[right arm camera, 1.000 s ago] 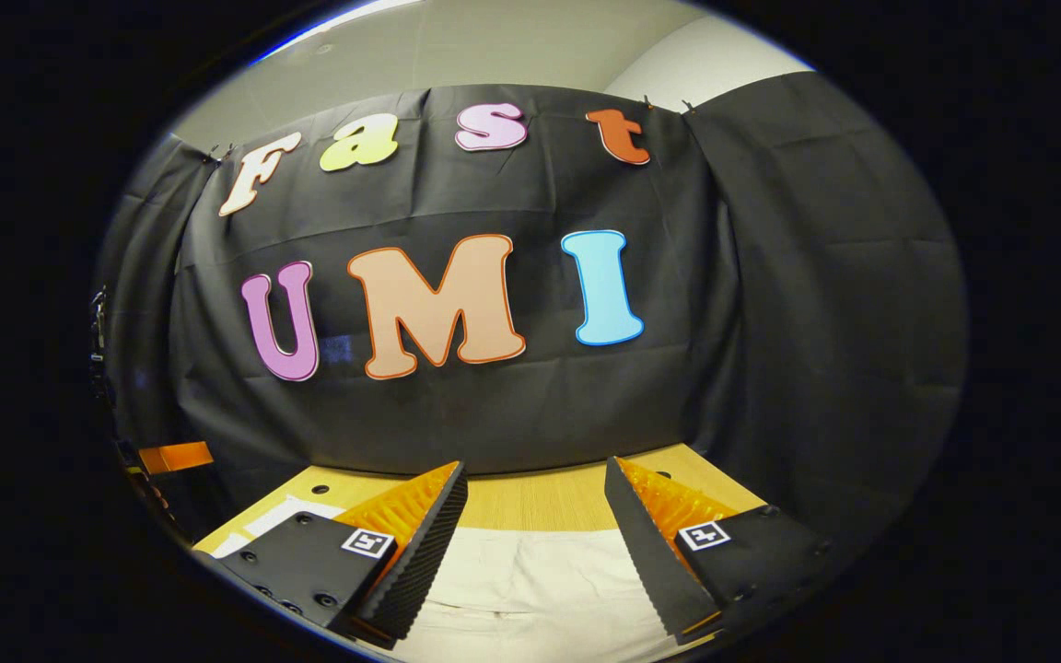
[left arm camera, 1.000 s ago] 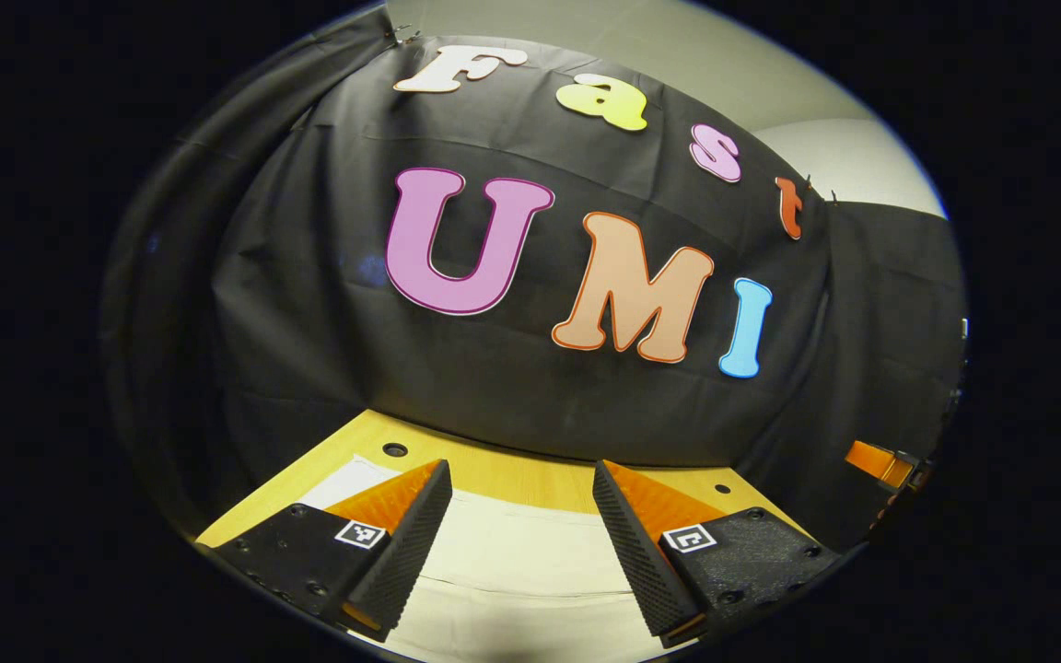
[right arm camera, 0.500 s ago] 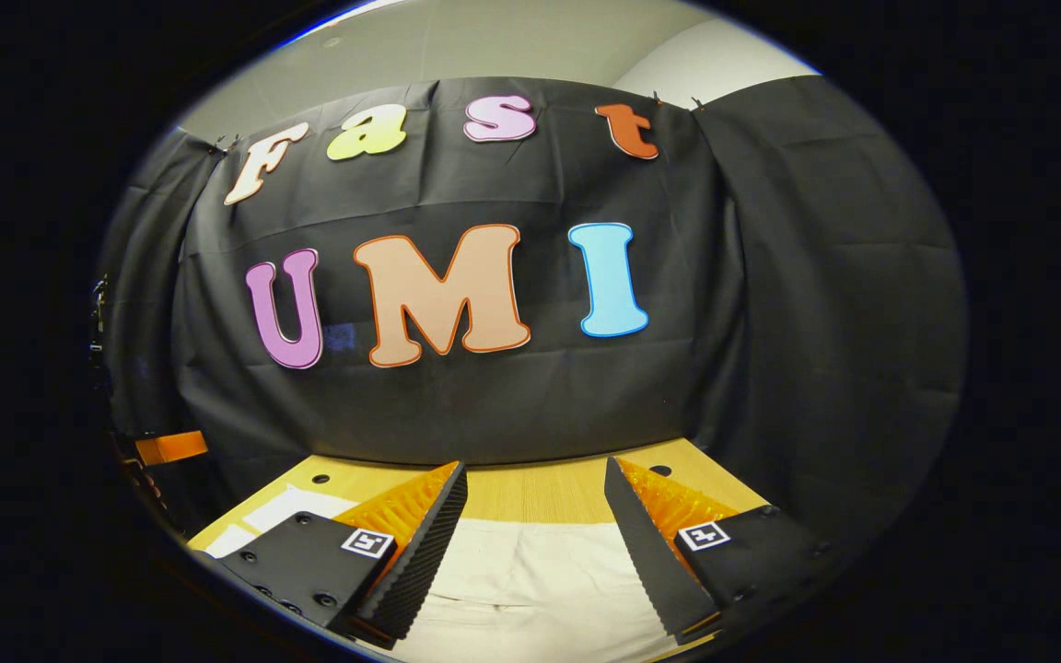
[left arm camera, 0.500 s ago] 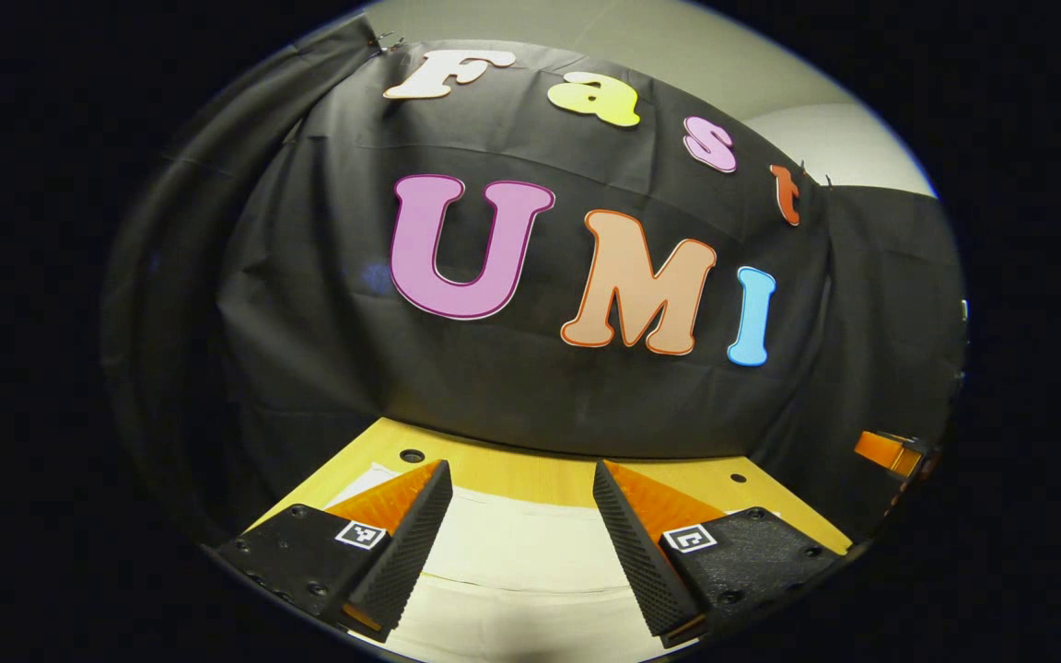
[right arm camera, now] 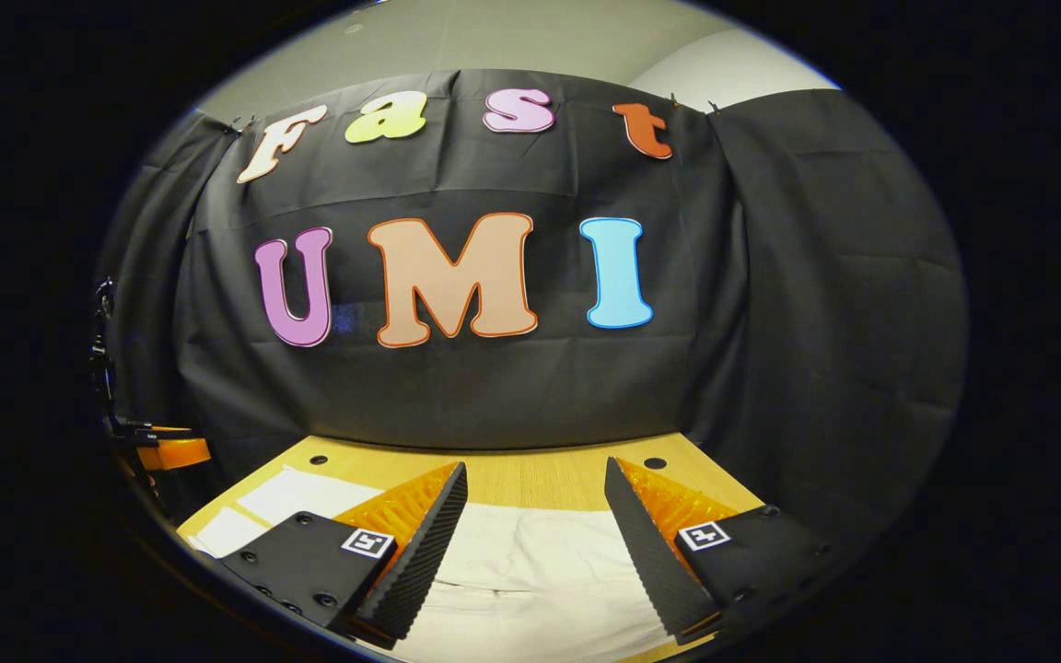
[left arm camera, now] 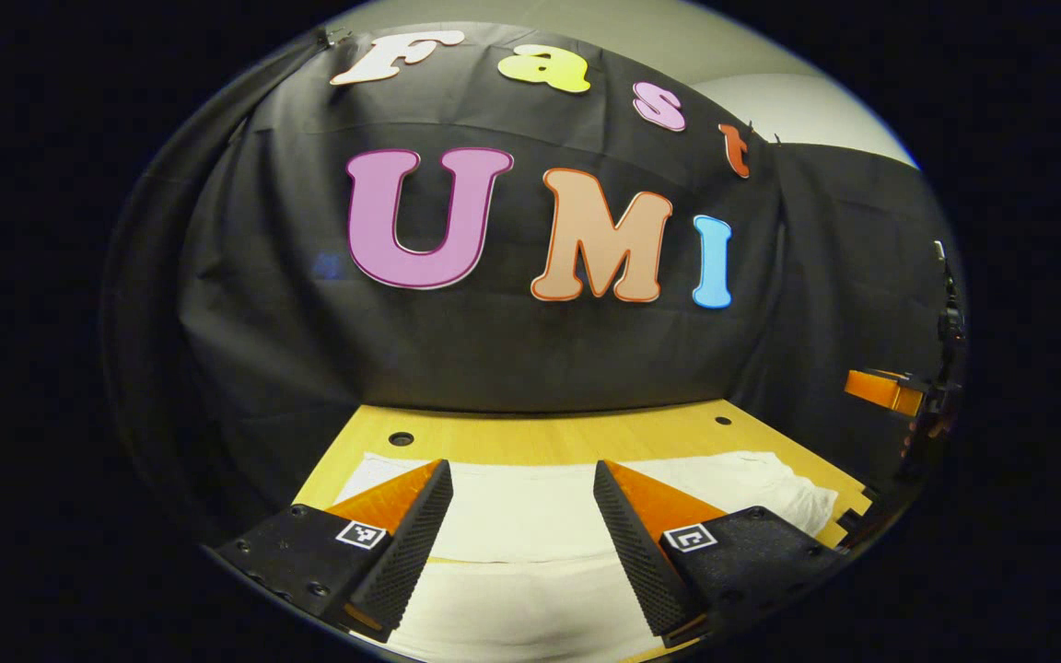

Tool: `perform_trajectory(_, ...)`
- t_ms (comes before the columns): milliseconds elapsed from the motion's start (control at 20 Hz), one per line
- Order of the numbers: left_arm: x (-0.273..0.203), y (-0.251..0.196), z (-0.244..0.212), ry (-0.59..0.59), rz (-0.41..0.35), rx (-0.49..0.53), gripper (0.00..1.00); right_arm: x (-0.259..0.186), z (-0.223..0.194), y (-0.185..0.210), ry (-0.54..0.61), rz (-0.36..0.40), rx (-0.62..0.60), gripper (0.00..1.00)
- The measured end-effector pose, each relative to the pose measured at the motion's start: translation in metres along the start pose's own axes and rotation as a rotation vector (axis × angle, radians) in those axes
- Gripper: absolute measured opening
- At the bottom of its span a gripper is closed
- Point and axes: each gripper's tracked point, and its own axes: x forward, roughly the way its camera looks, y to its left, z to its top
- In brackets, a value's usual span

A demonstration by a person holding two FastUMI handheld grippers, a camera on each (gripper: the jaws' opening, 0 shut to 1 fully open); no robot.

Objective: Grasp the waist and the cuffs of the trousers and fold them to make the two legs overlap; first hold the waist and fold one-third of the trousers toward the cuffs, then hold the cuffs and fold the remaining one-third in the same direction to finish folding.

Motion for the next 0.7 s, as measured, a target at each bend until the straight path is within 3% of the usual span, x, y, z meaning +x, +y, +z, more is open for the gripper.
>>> perform_trajectory(250, -0.006, 0.015, -0.055, 0.148, -0.119, 0.098, 0.93, -0.014, -0.016, 0.016, 0.021, -0.01, -0.009, 0.96)
perform_trajectory(700, -0.062, 0.037, -0.195, 0.543, -0.338, 0.301, 0.9, -0.034, -0.049, 0.042, 0.082, -0.005, -0.034, 0.96)
